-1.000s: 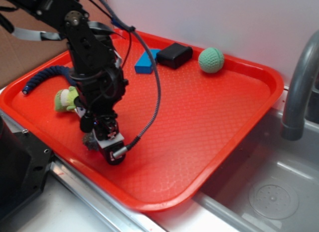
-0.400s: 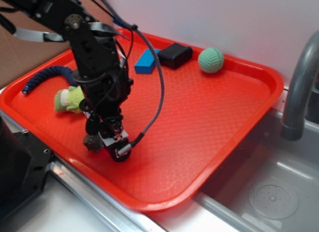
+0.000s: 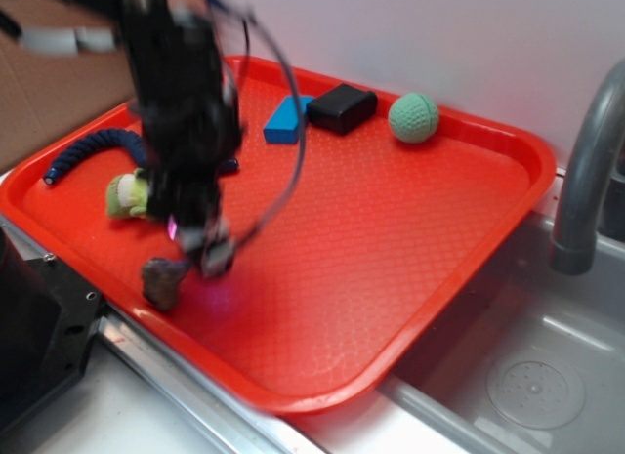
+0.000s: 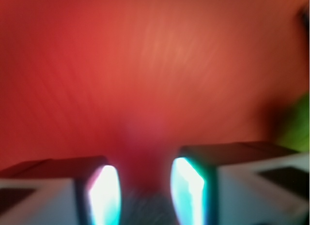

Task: Grab the rock.

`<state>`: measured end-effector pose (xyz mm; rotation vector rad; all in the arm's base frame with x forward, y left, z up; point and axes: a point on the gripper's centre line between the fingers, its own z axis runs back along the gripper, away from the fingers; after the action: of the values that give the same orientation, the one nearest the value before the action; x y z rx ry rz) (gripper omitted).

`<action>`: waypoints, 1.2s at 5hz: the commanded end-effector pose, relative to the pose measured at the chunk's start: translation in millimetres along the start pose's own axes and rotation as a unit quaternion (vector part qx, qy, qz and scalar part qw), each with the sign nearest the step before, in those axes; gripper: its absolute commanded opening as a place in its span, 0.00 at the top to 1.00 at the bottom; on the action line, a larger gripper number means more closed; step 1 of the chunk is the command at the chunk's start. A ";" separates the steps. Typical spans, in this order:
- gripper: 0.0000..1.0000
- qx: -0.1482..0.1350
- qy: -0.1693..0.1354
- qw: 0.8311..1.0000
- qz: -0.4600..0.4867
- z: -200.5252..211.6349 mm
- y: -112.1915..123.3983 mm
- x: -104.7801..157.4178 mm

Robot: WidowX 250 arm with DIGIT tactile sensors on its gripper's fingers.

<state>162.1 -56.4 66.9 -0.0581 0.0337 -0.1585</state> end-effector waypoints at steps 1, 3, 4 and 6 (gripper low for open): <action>1.00 0.027 -0.092 0.986 0.138 109.2 46.1 11.0; 0.00 0.026 -0.074 0.993 0.090 125.6 41.4 4.6; 0.00 0.020 -0.017 0.998 0.050 76.2 35.9 -12.2; 0.00 -0.009 0.008 0.998 0.069 -9.3 8.7 -27.1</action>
<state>140.4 -38.7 51.0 -0.0631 0.0837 -0.0243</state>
